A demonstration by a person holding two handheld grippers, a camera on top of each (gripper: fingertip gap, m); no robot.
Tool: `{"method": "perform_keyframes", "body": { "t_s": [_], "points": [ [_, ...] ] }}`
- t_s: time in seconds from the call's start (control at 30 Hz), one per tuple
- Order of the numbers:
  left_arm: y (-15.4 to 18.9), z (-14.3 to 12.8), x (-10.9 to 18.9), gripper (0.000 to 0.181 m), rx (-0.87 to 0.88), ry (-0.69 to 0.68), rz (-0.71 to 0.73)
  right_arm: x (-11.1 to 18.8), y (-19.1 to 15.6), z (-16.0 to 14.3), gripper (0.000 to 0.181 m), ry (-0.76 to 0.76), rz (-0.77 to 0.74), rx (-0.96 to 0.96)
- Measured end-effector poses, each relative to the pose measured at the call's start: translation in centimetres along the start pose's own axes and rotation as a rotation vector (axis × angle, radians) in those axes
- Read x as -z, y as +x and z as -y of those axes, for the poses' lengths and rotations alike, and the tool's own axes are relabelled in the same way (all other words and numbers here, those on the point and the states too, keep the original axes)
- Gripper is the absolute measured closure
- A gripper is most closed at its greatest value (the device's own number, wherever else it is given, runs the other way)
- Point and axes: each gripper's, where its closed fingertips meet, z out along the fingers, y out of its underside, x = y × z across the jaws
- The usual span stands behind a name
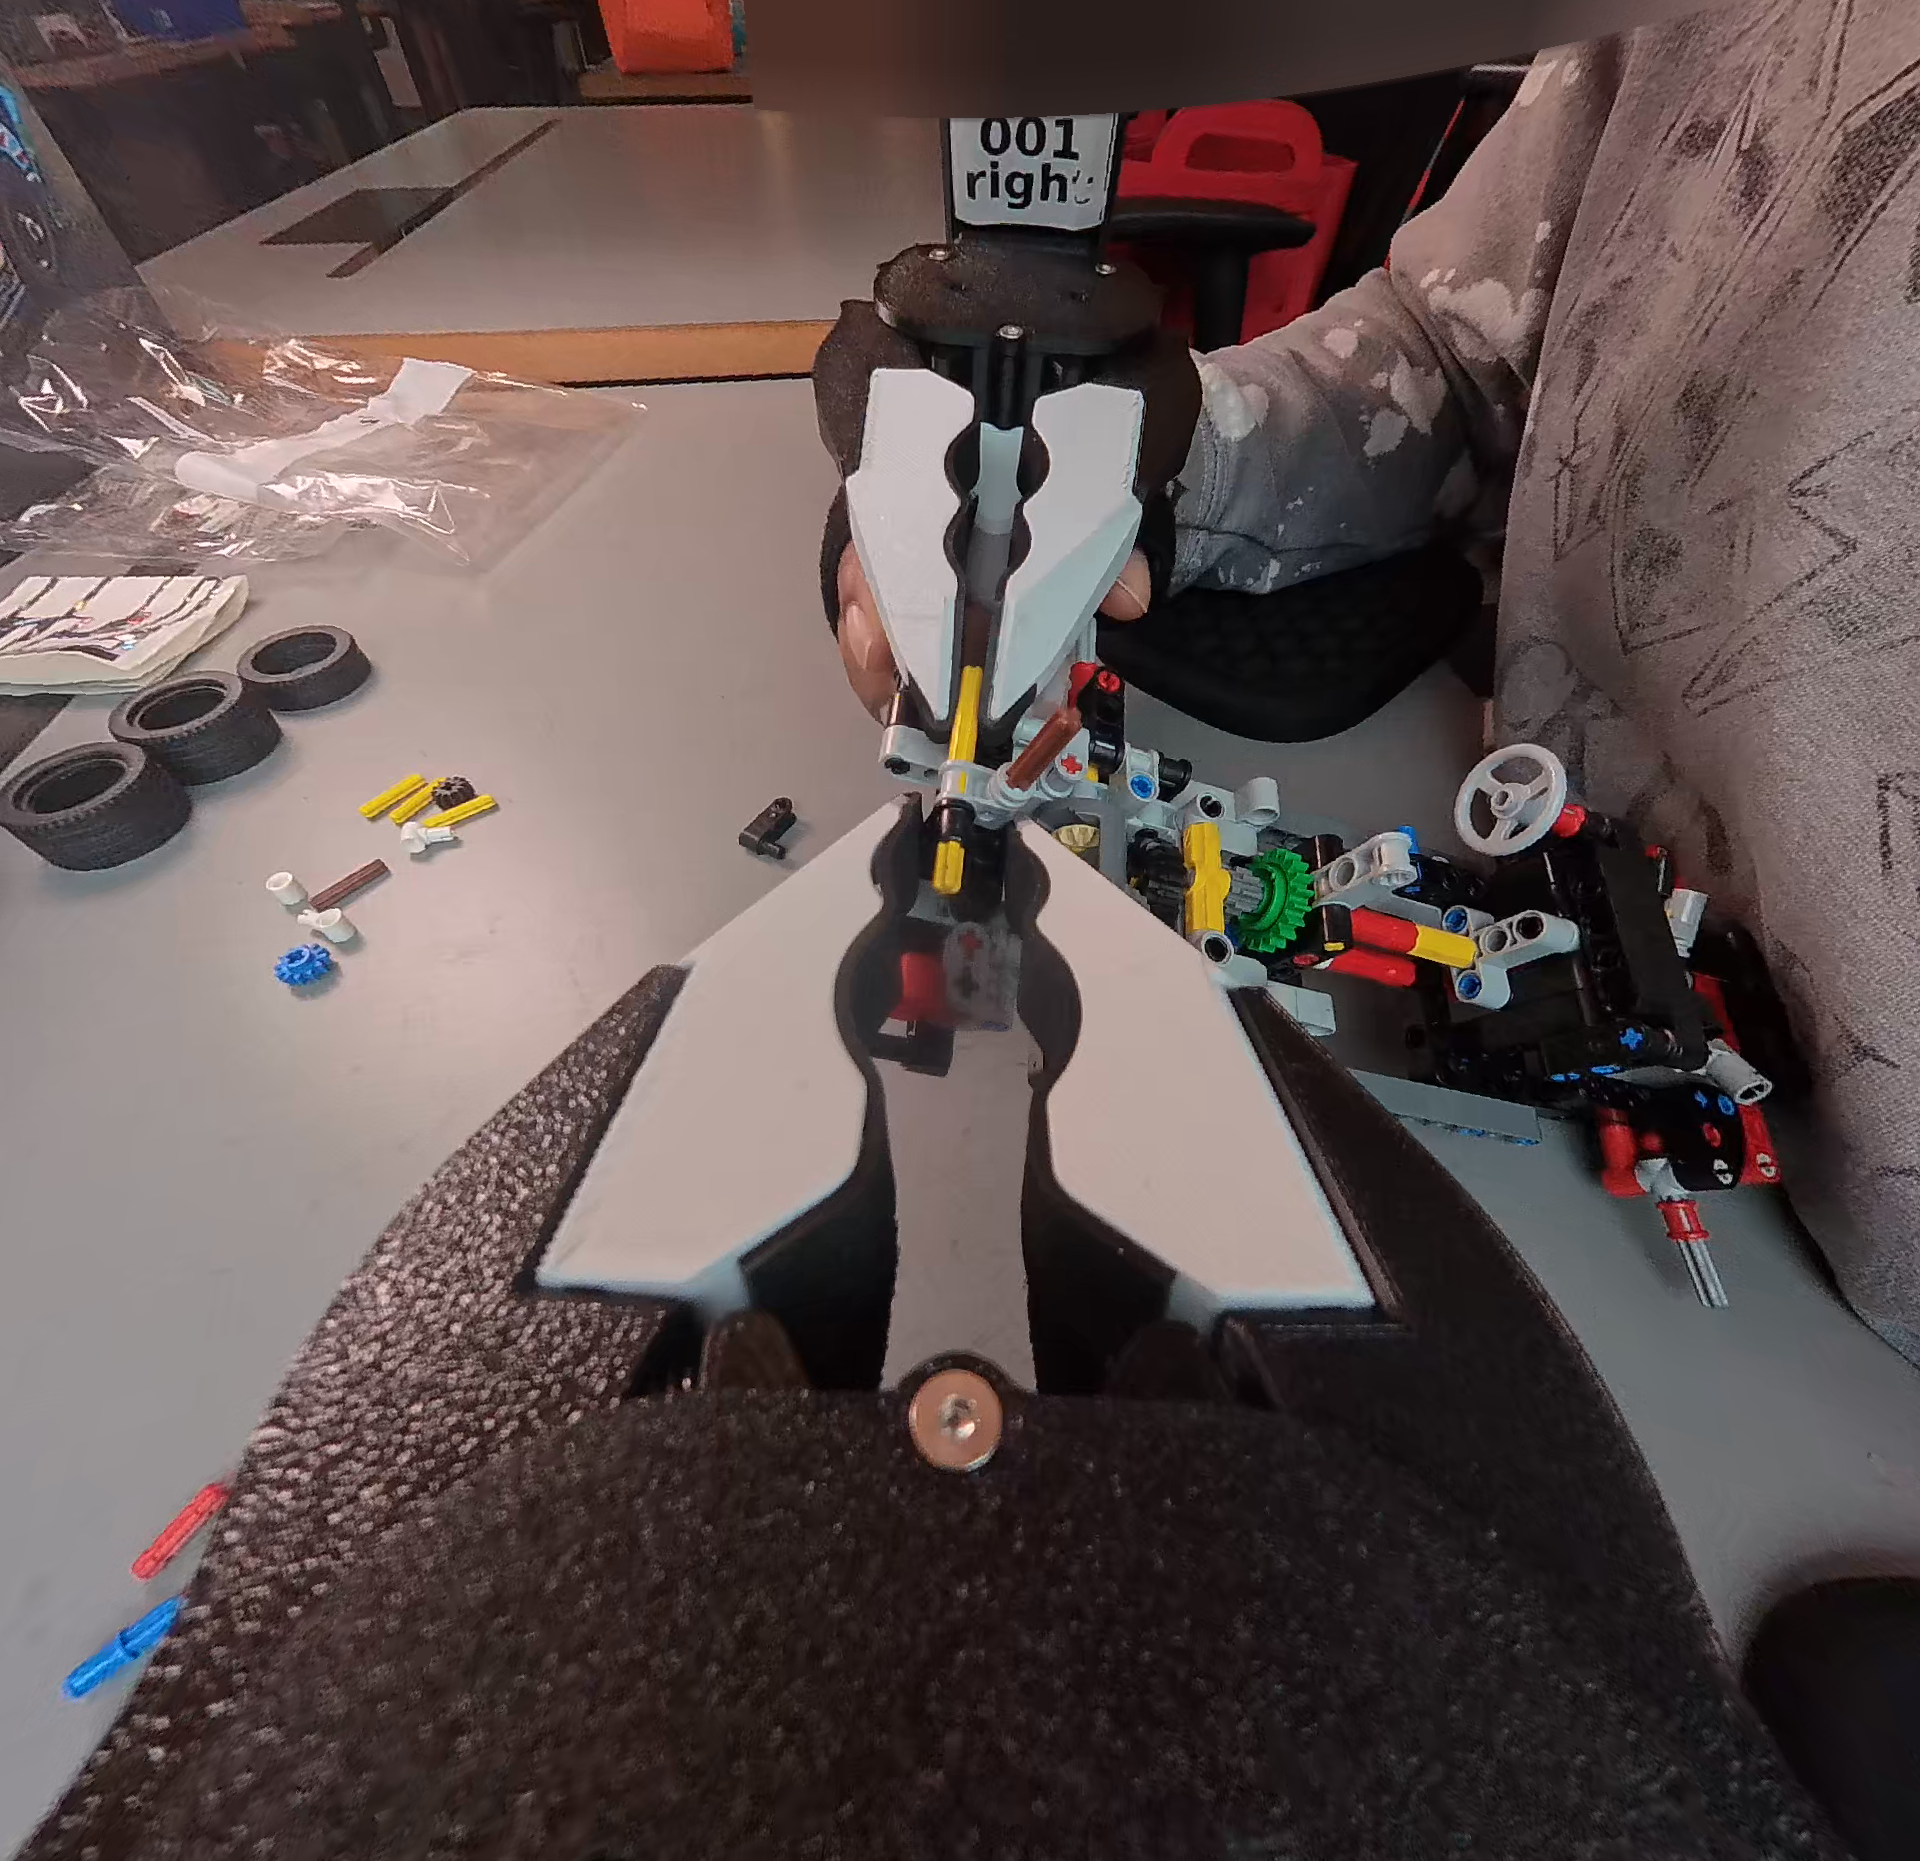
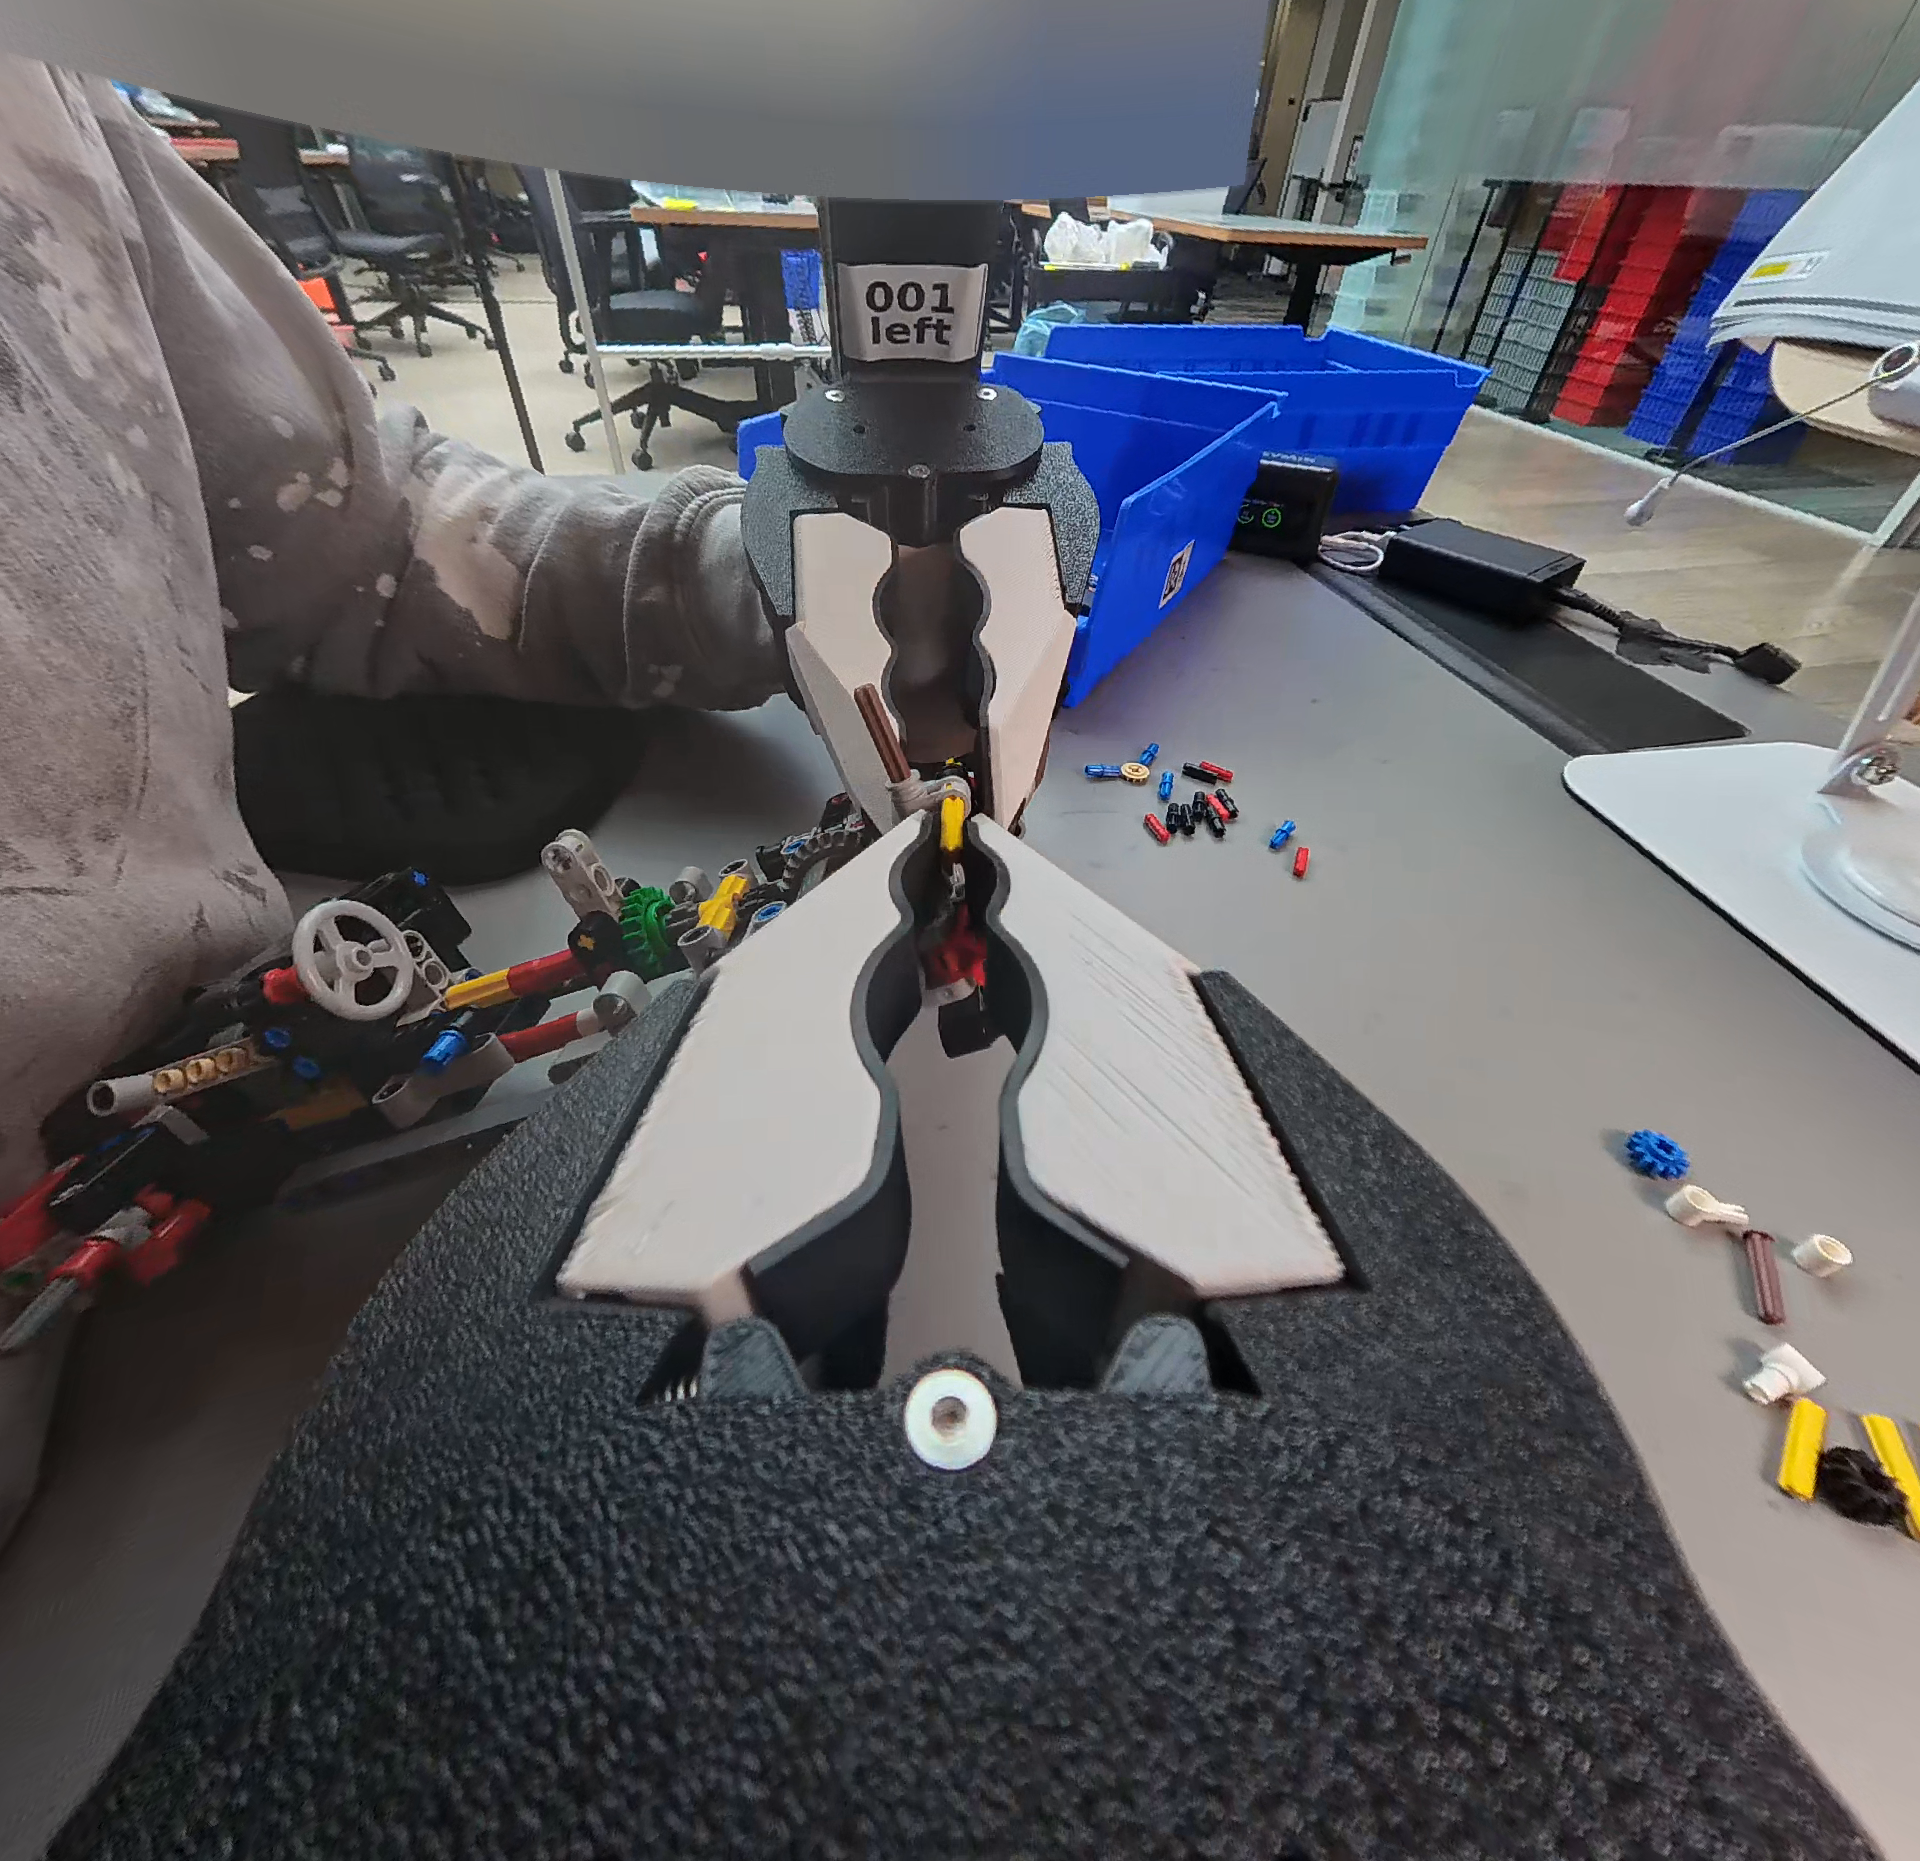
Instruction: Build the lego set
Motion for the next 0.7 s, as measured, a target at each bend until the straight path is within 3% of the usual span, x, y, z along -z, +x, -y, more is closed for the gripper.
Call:
{"method": "perform_keyframes", "body": {
  "t_s": [0.3,0.53,0.7],
  "points": [
    [-0.1,-0.2,0.0,0.169,0.029,0.007,-0.006,-0.4,0.1,-0.2,0.180,-0.043,-0.012,0.017],
    [-0.2,-0.8,0.1,0.169,0.025,-0.045,0.073,-0.7,0.2,-0.7,0.181,-0.128,0.001,-0.246],
    [-0.2,-1.5,0.2,0.169,0.020,-0.106,0.125,-1.2,0.2,-1.2,0.181,-0.175,0.000,-0.333]
  ]
}}
